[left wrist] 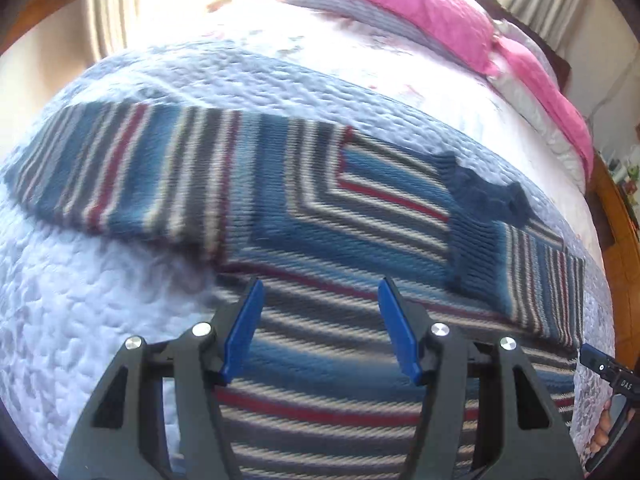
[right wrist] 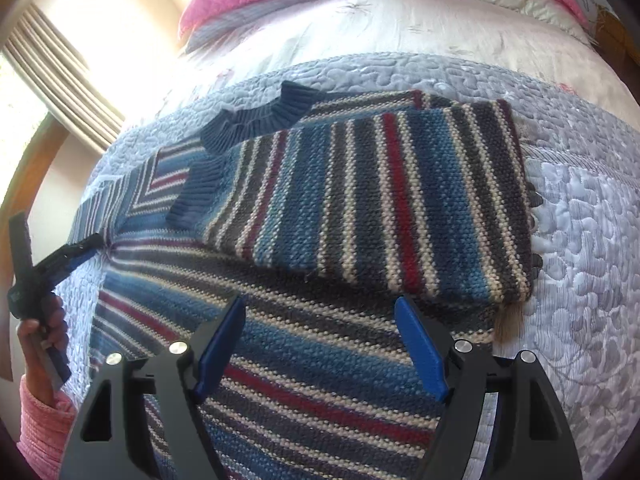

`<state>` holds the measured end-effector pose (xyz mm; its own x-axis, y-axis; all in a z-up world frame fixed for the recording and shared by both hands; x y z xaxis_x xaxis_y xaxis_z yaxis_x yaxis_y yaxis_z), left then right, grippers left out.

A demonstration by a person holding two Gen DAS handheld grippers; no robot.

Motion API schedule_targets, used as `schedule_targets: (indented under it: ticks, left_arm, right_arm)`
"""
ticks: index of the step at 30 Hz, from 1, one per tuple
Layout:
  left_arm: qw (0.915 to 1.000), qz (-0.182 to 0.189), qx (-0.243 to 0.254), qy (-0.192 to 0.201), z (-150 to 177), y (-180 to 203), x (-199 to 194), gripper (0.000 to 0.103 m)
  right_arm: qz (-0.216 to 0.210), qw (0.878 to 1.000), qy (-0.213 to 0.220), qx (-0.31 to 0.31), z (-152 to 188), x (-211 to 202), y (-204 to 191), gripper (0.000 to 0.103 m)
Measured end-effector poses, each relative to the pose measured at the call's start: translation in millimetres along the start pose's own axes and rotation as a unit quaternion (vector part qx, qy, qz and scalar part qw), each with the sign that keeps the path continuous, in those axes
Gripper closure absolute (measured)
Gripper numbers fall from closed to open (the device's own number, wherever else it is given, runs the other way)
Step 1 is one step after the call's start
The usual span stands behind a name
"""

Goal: Fold small clothes
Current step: 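Open the left tool and move it to the other sleeve cuff, then grasp the other sleeve cuff with the left tool and lift it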

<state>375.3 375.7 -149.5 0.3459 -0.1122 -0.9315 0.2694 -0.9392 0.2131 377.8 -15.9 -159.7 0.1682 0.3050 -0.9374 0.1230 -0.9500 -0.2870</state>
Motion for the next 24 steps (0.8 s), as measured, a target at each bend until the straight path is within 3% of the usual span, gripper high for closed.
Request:
schedule_targets:
  ticks: [3,6,14,17,24]
  left_arm:
    - [0.9988,-0.029,-0.04,0.004,-3,-67,-16,0.044]
    - [0.995,-0.034,-0.094,-0.002,-4,-132,-27,0.044]
    - [0.9686,-0.024,-0.245,0.033,-32,-280,-43,0.047]
    - [0.9579,0.014,-0.283,0.047,-45,-316,-40,0.049]
    - [0.9506,0.057,-0.295,0.078,-76,-338,-27,0.043]
  right_arm:
    - [0.02,1.0,-0.009,-0.017,-1,15,-16,0.024]
    - [0.013,0.999,-0.019,-0.023,-4,29,-29,0.024]
    - [0.023,0.999,-0.03,-0.017,-14,50,-31,0.024]
    - [0.023,0.999,-0.032,-0.016,-15,54,-29,0.024]
    - [0.034,0.999,-0.032,-0.021,-21,64,-32,0.021]
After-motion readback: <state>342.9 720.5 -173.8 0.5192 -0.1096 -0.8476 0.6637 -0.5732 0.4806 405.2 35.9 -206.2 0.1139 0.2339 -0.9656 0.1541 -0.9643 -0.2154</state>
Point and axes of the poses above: each gripper's, at about its wrist camera, not at the fingertips, and x roughly the way its jaws point, y to its right, z to its underside, the point moved 6 cm from there along x, roughly the way its jaws point, and after that the axes turned 11 degrees about -y, right-handed, at the moved point
